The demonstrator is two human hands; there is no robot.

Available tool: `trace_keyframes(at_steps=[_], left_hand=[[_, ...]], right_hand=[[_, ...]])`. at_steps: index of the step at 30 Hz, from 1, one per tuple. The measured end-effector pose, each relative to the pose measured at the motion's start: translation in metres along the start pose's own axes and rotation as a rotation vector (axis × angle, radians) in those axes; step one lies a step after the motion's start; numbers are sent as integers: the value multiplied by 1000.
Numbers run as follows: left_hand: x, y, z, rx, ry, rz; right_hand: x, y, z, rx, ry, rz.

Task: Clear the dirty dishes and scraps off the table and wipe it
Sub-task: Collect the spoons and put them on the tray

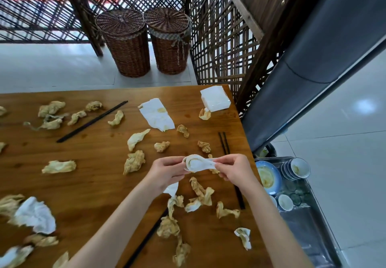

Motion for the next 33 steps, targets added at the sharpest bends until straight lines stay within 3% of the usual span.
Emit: trace_keyframes(at_steps=[10,23,33], left_hand=[[1,-22,-7,80,3,-67],[4,-22,6,174,102,-99],[27,-26,68,280,188,-139]], right_hand=[[2,-27,4,-39,-14,13],[-15,-56,0,-327,-33,29],[-66,-75,-52,-287,172,120]])
Point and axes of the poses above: each hand's wrist, its own y-axis towards the middle knuckle, its own z-axis out of the palm, x = y × z, the point moved 3 cm from there along y, towards the middle knuckle, and after that the axes turned 2 degrees about -y, right-handed, at the moved point
